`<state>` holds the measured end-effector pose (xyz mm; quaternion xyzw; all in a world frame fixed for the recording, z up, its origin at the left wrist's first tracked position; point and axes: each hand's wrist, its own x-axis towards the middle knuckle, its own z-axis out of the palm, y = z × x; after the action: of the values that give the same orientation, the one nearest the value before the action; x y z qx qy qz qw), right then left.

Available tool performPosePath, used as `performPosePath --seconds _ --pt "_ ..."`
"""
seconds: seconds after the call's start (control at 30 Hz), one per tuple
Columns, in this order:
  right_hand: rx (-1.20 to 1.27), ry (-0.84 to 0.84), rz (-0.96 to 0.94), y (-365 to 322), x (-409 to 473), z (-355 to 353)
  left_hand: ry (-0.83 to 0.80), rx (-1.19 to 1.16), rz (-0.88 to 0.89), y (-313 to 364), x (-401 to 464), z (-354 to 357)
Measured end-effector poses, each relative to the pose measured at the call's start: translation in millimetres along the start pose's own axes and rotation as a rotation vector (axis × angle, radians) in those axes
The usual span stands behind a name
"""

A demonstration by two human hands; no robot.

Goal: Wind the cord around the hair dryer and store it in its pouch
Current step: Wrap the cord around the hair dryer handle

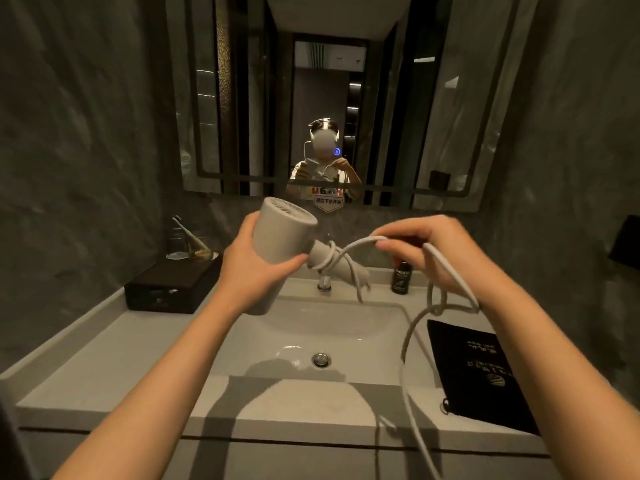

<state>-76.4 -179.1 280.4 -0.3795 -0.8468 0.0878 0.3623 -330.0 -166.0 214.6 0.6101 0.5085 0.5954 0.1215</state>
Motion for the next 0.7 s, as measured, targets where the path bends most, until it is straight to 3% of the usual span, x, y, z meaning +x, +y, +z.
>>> performPosePath --seconds 0.17,0.27,0.4,0.5,0.7 --pt "0.143 0.098 0.036 21 12 -8 -0.295 -0.25 -0.113 1 -5 -10" --pt "0.234 0.081 0.08 31 13 5 -0.342 -0.487 -0.19 1 -7 -5" --pt "0.573 0.053 0.272 31 9 29 -0.289 -0.864 -0.374 3 -6 11" --pt "0.555 0.033 0.199 26 4 40 -0.235 -1.089 -0.484 9 -6 23" --pt "0.722 -0.166 0.166 15 -4 48 -0.027 -1.14 -0.593 18 0 36"
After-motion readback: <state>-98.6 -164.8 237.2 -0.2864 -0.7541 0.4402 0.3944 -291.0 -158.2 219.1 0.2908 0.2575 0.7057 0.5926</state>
